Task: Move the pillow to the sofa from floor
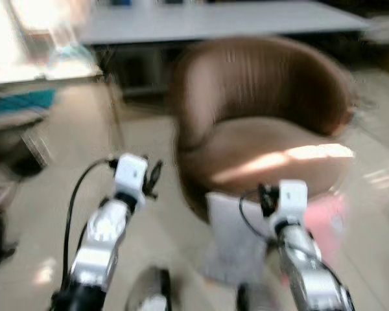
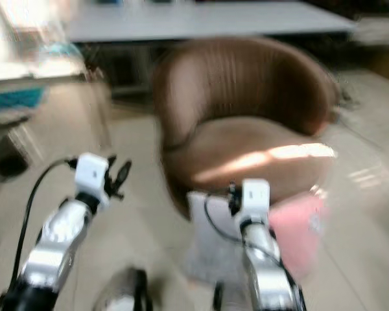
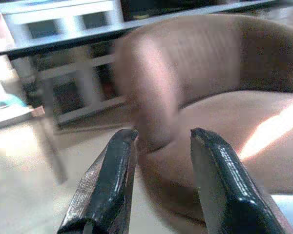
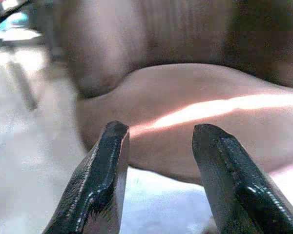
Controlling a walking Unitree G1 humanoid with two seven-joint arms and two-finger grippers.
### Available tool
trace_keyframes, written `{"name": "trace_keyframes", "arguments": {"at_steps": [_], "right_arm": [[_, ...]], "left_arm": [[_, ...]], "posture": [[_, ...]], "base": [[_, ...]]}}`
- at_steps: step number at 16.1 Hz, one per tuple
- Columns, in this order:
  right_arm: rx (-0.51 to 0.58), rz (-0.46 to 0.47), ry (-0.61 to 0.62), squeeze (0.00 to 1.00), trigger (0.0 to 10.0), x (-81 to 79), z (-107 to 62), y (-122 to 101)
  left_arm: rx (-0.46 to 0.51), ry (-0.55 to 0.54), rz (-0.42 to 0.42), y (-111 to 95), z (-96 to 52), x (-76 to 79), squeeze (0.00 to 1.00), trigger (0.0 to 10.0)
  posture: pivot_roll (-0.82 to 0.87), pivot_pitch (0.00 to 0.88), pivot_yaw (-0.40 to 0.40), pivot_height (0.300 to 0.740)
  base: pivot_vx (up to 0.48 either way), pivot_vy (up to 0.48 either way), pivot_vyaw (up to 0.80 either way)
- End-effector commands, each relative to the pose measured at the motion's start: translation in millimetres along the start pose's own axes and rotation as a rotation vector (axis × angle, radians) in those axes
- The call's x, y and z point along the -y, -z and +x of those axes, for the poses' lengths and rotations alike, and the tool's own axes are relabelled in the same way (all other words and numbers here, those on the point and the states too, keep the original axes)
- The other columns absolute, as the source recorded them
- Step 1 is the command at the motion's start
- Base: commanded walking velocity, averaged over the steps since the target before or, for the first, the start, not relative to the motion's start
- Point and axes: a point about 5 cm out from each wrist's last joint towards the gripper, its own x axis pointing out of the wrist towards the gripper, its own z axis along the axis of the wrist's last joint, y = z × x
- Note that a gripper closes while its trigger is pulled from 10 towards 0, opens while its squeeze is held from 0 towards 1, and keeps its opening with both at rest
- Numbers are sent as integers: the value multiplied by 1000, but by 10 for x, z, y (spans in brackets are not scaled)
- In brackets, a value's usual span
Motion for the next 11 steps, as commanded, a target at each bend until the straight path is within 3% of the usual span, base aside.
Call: {"name": "trace_keyframes", "arguments": {"at_steps": [1,11], "right_arm": [[-1,8,-6,0,10000,-30,-2,-12],[-5,-8,-7,0,10000,-14,7,-20]], "left_arm": [[-39,-3,9,63,-11,-12,0,10000],[-39,-24,0,70,-8,-15,0,10000]], "posture": [[-13,2,31,585],[-17,13,22,570]], "base": [[0,0,0],[0,0,0]]}}
